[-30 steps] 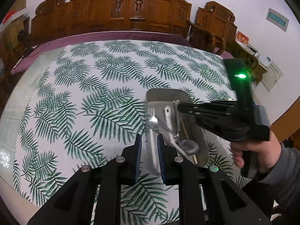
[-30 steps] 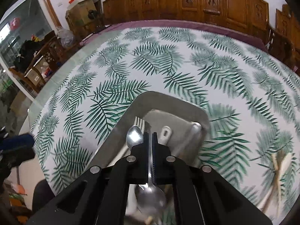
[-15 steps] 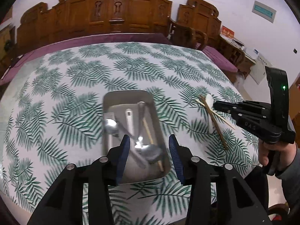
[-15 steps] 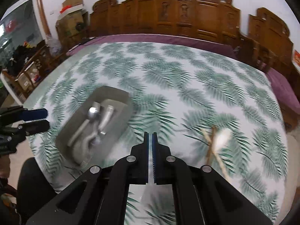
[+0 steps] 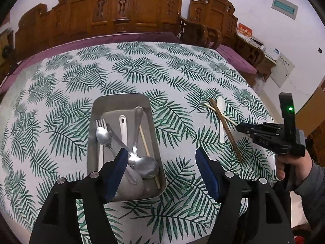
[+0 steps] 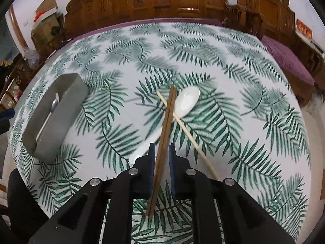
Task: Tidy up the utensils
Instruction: 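Grasp a wooden chopstick with the right gripper and lift it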
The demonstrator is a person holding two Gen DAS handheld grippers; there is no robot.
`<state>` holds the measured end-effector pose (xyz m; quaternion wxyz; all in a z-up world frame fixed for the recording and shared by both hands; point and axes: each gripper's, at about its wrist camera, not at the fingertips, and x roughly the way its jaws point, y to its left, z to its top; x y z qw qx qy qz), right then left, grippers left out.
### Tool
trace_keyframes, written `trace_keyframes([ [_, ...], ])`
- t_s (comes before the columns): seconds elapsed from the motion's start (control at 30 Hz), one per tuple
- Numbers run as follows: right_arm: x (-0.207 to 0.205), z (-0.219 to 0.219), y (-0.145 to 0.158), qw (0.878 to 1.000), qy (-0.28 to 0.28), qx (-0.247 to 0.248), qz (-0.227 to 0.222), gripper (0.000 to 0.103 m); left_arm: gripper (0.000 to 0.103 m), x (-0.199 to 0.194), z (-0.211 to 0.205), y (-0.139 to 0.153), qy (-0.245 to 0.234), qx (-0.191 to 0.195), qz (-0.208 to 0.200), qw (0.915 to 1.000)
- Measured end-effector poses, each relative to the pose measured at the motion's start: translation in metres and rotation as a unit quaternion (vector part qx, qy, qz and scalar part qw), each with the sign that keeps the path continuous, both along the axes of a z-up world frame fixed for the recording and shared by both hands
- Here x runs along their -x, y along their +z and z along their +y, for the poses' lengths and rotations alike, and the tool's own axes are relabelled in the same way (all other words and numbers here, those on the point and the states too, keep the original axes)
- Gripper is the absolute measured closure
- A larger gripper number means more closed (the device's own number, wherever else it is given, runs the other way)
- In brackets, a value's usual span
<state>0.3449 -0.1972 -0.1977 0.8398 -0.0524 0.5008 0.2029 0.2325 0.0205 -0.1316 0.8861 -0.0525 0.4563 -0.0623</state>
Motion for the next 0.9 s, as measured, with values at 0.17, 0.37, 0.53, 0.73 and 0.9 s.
trace_keyframes([
  [0.17, -0.004, 0.003, -0.015, 1.000, 0.002, -0.001, 0.011, 0.088, 0.037, -0.002, -0.010, -0.004, -0.007, -0.003, 0.005, 1.0000],
  [0.37, -0.010, -0.001, -0.025, 1.000, -0.009, 0.001, 0.015, 0.093, 0.037, -0.003, -0.021, -0.007, -0.013, -0.010, 0.009, 0.9998],
  [0.53, -0.011, 0.002, -0.027, 1.000, -0.003, -0.003, 0.017, 0.093, 0.037, -0.004, -0.031, -0.007, -0.021, -0.018, 0.012, 0.9996],
  [0.73, -0.007, 0.002, -0.032, 1.000, -0.005, -0.012, 0.027, 0.097, 0.037, -0.005, -0.041, -0.005, -0.026, -0.024, 0.014, 0.9993],
  [0.9, 0.004, -0.013, -0.017, 0.999, -0.009, -0.044, 0.017, 0.097, 0.037, -0.011, -0.054, -0.008, -0.034, -0.028, 0.016, 0.9989],
])
